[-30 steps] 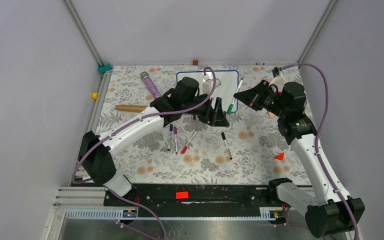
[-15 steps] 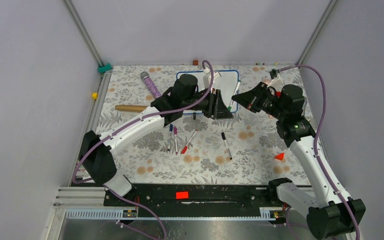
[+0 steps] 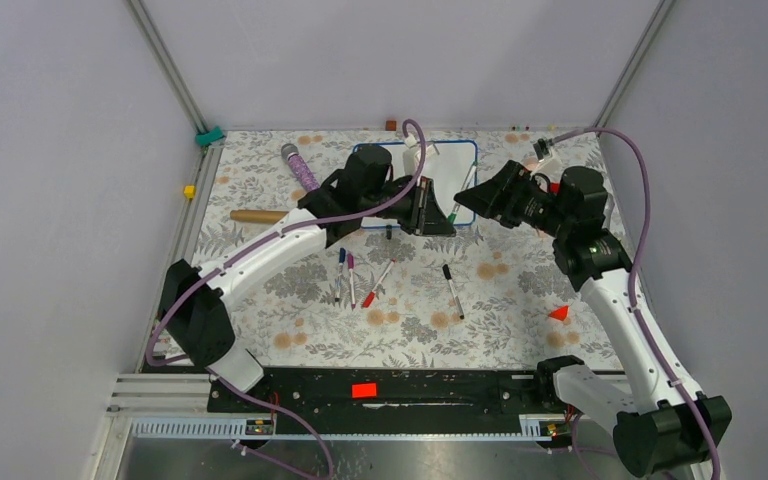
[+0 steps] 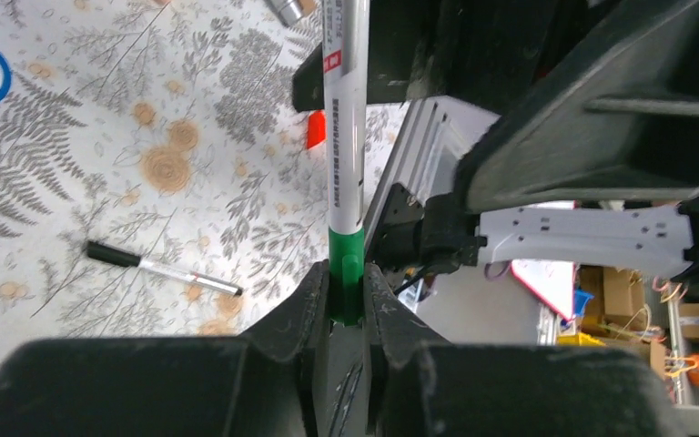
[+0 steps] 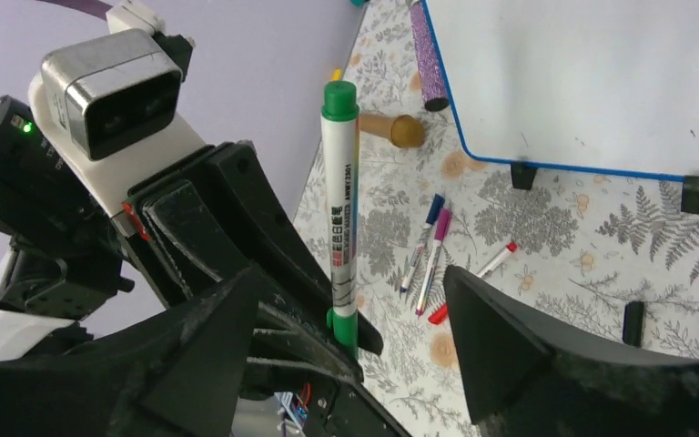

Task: Write a sentence on the whiteboard
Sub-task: Open the whiteboard marker at the center of the board.

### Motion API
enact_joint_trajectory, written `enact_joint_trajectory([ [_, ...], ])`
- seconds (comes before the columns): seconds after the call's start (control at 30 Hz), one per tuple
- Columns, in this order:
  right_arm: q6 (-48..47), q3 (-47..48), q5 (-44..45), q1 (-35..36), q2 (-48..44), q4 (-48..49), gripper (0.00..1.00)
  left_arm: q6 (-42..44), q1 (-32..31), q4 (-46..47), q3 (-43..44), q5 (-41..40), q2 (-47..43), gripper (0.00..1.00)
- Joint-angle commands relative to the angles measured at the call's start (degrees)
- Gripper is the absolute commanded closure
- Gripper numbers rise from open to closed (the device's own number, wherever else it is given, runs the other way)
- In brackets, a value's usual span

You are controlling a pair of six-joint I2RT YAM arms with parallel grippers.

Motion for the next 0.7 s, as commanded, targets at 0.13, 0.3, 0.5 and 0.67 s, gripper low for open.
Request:
enact_joint_trajectory([
  [0.13, -5.5, 15.6, -14.2, 0.2, 7.8, -18.6, 0.16, 22.1, 1.8, -13.8, -4.0, 6.1, -7.6, 1.0],
  [0.3, -8.1, 21.1, -22.9, 0.3, 11.4, -24.3, 0.19, 33.1, 1.8, -23.8, -7.7, 4.9, -13.9, 1.0],
  [0.5, -20.6, 28.3, -23.4, 3.9, 16.1, -41.3, 0.25, 40.2, 0.9, -23.9, -14.2, 0.8, -21.0, 1.0],
  [0.67, -24.3, 31.4, -21.5, 11.1, 19.1, -46.6, 0.29, 43.8, -0.4, -25.1, -13.7, -2.3, -22.6, 1.0],
])
